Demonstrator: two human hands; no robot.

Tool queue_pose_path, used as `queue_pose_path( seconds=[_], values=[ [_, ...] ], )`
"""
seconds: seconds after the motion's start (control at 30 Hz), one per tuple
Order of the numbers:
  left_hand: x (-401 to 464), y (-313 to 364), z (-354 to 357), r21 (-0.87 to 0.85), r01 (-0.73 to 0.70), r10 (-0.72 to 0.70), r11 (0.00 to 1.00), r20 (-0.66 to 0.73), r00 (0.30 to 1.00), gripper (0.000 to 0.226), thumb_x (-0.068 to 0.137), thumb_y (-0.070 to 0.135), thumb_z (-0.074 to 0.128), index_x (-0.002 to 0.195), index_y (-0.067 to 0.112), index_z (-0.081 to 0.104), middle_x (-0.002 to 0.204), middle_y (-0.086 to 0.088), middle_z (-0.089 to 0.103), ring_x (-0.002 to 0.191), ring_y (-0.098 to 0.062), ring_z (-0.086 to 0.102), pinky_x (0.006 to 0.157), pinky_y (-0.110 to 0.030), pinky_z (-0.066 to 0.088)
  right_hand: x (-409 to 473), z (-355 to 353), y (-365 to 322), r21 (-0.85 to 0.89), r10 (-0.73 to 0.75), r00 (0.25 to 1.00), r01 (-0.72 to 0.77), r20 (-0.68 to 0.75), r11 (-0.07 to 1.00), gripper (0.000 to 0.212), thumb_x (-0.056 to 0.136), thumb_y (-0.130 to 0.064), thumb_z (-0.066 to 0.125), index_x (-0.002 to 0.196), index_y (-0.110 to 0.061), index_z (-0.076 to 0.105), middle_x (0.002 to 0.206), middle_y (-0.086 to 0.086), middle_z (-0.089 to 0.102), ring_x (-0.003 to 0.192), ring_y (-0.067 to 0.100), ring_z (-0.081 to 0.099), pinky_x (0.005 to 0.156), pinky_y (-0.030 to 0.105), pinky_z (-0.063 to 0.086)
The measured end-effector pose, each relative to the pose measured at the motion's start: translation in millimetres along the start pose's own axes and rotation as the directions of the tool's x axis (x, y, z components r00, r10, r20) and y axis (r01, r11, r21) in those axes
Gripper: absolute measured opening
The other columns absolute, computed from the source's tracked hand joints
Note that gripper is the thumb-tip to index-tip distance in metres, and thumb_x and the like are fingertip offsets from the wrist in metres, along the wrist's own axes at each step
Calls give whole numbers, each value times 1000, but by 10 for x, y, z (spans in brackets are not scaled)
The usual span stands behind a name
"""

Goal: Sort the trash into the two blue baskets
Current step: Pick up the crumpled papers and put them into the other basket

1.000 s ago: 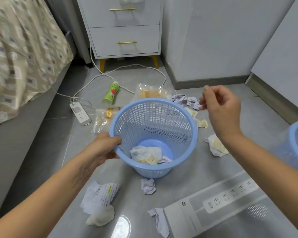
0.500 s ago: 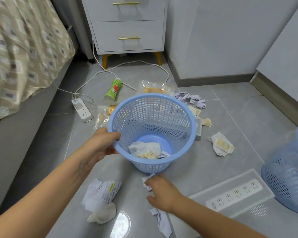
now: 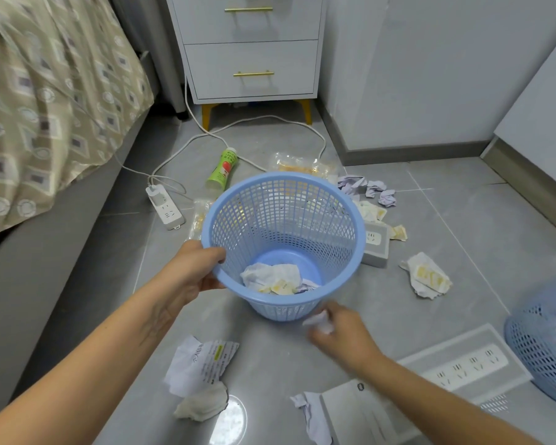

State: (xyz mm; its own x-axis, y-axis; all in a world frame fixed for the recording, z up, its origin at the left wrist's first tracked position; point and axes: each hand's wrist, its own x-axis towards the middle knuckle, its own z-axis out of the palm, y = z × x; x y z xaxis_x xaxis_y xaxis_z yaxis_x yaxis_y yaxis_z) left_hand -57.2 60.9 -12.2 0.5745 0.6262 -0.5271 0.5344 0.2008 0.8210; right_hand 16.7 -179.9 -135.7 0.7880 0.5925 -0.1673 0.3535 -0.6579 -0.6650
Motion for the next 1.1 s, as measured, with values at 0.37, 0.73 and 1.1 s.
queue_pose_path(
  seconds=[0.37, 0.73, 1.1],
  values=[
    [18, 15, 27, 10, 21, -21, 1000, 1, 1000, 19, 85, -6, 48, 103, 0, 52, 80, -15, 53, 59, -25, 55, 35, -22, 49, 147, -1905, -492, 427, 123, 861, 116, -494, 897, 18, 75, -28, 75, 89, -18, 69, 84, 10, 72, 78, 22, 67, 71, 36, 51],
    [-86, 80, 226, 19, 11, -12, 1000, 27, 1000, 12, 85, -7, 47, 89, 3, 52, 76, -13, 52, 58, -24, 54, 34, -23, 50, 466, -1539, -1029, 188, -116, 986, 137, -122, 973, 79, 59, -32, 87, 128, -20, 50, 107, -10, 60, 92, 7, 60, 85, 23, 50],
    [-28, 113, 432, 73, -54, 47, 996, 87, 995, 15, 88, -4, 49, 81, 8, 57, 73, -12, 59, 60, -24, 59, 36, -21, 48, 581, -1868, 855, 349, 552, 781, -450, -292, 822, 53, 77, -30, 74, 121, -3, 60, 128, 13, 60, 118, 26, 55, 102, 34, 39]
  ],
)
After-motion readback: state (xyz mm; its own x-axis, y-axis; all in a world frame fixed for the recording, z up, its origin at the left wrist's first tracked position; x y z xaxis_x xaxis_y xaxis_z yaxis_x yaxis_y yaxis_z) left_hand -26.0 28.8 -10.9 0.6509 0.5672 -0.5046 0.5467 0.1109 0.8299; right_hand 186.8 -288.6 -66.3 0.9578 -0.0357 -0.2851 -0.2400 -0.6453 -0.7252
